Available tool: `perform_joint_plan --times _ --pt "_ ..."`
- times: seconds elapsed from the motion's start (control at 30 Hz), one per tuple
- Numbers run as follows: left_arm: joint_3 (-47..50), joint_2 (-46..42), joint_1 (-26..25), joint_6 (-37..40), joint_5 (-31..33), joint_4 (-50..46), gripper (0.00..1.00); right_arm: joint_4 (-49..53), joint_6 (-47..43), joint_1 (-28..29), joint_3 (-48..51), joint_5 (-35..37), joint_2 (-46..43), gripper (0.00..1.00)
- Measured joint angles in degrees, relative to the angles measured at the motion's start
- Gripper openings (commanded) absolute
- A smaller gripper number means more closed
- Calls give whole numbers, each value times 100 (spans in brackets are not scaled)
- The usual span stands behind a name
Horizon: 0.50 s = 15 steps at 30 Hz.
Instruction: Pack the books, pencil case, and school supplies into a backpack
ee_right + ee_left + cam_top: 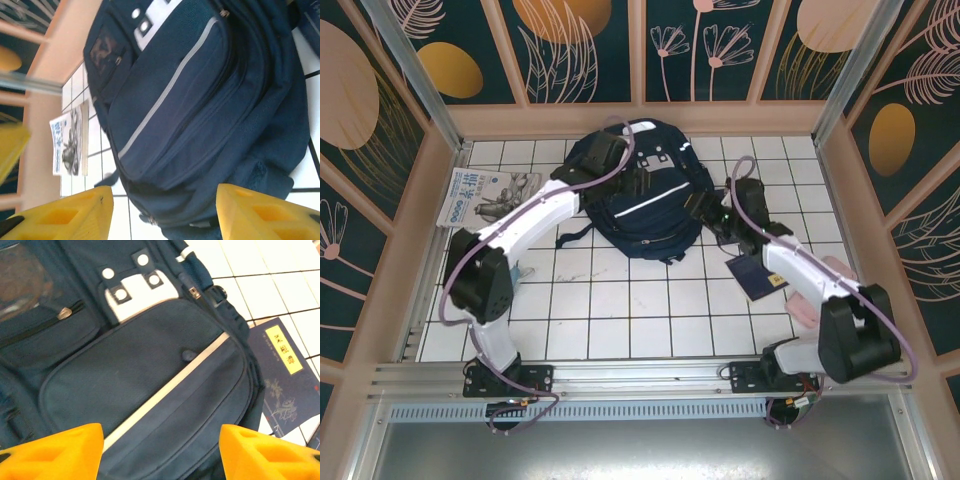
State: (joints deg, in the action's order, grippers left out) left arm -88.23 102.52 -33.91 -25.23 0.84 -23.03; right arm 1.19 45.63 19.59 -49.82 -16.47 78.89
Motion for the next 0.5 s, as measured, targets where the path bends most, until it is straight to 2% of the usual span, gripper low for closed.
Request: perform_joint_plan --times 0.27,0.5 --pt "1779 -1316 -13 -542 422 472 77 682 667 -55 -1408 -35 1644 49" --pt "2382 -1510 -15 -658 190 721 76 986 1036 -26 -2264 -52 2771 49"
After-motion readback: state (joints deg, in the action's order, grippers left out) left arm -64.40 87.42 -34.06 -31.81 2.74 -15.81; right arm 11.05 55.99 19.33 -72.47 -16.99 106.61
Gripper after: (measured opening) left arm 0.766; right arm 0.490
